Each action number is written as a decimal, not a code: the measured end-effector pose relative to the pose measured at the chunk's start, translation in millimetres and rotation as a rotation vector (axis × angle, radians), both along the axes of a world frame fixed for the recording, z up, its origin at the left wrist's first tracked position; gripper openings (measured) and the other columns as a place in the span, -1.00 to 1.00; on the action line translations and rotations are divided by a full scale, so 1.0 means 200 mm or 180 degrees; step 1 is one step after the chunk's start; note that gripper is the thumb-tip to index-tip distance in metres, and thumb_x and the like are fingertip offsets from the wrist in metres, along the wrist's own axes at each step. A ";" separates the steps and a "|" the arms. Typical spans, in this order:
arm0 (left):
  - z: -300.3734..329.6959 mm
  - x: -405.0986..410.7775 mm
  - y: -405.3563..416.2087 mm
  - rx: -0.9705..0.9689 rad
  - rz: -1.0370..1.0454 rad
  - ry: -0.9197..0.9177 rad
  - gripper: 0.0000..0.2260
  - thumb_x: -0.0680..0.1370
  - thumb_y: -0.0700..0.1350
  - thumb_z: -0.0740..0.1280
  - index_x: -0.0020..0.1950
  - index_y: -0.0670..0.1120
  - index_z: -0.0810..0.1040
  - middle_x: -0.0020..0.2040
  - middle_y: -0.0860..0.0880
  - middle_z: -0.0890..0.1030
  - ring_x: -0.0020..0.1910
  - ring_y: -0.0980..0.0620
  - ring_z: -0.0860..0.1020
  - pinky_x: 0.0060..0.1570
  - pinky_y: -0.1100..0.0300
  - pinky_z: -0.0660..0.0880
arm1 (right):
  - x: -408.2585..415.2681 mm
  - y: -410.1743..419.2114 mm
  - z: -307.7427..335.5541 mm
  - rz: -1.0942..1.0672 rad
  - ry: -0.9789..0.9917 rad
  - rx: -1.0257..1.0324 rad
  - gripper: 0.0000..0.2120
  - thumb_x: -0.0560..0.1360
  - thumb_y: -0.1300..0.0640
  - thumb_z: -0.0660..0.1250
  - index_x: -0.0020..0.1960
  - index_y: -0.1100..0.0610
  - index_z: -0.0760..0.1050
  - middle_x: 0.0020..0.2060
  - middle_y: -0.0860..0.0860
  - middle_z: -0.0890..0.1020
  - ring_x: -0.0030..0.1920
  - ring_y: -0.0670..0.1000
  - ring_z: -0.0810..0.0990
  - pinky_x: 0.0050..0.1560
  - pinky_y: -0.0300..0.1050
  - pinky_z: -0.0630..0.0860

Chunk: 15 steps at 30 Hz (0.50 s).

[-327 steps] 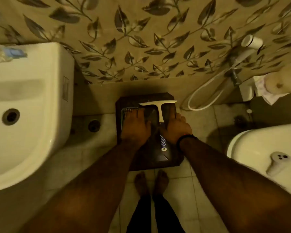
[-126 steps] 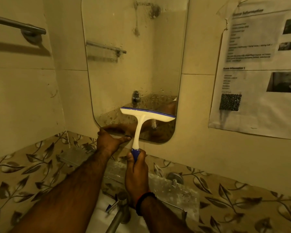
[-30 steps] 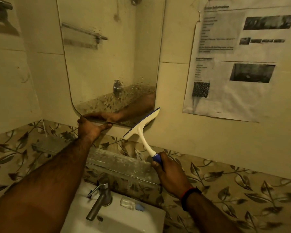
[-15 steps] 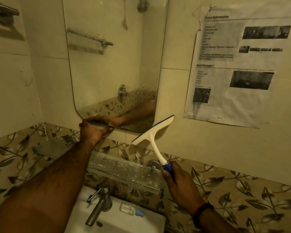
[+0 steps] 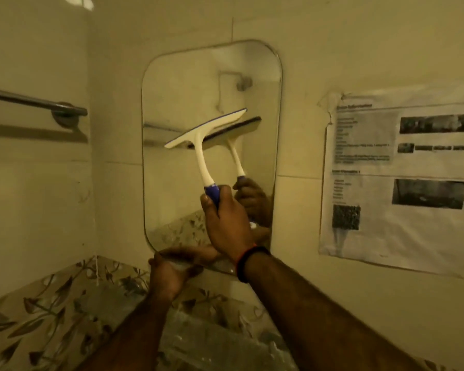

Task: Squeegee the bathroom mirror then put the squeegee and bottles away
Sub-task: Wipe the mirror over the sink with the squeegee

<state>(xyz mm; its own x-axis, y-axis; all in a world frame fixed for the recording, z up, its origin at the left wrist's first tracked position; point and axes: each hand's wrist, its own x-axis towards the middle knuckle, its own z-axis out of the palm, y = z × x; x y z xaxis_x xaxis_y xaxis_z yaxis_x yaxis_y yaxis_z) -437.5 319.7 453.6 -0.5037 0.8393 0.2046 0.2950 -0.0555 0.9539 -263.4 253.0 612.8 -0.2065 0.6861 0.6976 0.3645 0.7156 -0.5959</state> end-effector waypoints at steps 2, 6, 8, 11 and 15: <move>0.00 0.00 0.01 0.0010 -0.0024 -0.0016 -0.18 0.13 -0.09 0.70 0.32 -0.16 0.46 0.27 -0.12 0.54 0.17 -0.09 0.58 0.19 0.00 0.56 | -0.10 0.05 0.14 0.0073 0.0272 0.0074 -0.76 0.62 -0.09 0.15 0.16 0.05 0.32 -0.18 0.05 0.56 -0.24 0.05 0.57 -0.29 -0.03 0.53; 0.03 0.00 0.02 -0.0184 0.0127 0.0013 -0.04 0.11 -0.06 0.71 0.41 -0.16 0.36 0.31 -0.13 0.49 0.23 -0.15 0.54 0.19 -0.04 0.55 | -0.24 0.12 0.38 0.0199 0.0689 0.0143 -0.71 0.64 -0.11 0.08 0.16 0.10 0.32 -0.21 0.04 0.53 -0.27 0.03 0.52 -0.31 -0.06 0.44; 0.02 0.00 0.03 -0.0078 0.0079 -0.0021 -0.04 0.09 -0.07 0.72 0.40 -0.20 0.38 0.32 -0.19 0.51 0.23 -0.18 0.55 0.23 -0.10 0.53 | -0.28 0.16 0.45 0.0284 0.0834 0.0143 -0.70 0.65 -0.10 0.06 0.17 0.12 0.31 -0.19 0.07 0.53 -0.27 0.04 0.51 -0.30 -0.06 0.43; 0.02 0.01 0.01 -0.0113 0.0185 0.0099 0.00 0.11 -0.04 0.71 0.45 -0.19 0.32 0.35 -0.17 0.48 0.28 -0.18 0.51 0.30 -0.10 0.47 | -0.33 0.19 0.52 0.0375 0.0944 0.0188 -0.72 0.65 -0.08 0.07 0.17 0.13 0.31 -0.19 0.08 0.54 -0.28 0.03 0.51 -0.31 -0.05 0.45; 0.03 0.02 0.01 -0.0201 0.0196 0.0128 0.07 0.15 -0.03 0.69 0.53 -0.15 0.20 0.42 -0.15 0.42 0.34 -0.17 0.46 0.32 -0.06 0.46 | -0.37 0.23 0.59 0.0426 0.1009 0.0171 -0.70 0.65 -0.06 0.08 0.21 0.16 0.31 -0.19 0.09 0.54 -0.31 0.02 0.51 -0.33 -0.07 0.46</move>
<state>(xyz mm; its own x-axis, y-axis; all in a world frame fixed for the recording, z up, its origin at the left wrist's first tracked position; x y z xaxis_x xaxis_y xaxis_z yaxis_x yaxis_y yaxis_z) -434.0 321.0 459.5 -0.5472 0.8189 0.1734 0.3341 0.0237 0.9422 -336.4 299.2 730.9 -0.0594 0.6281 0.7759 0.0681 0.7780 -0.6246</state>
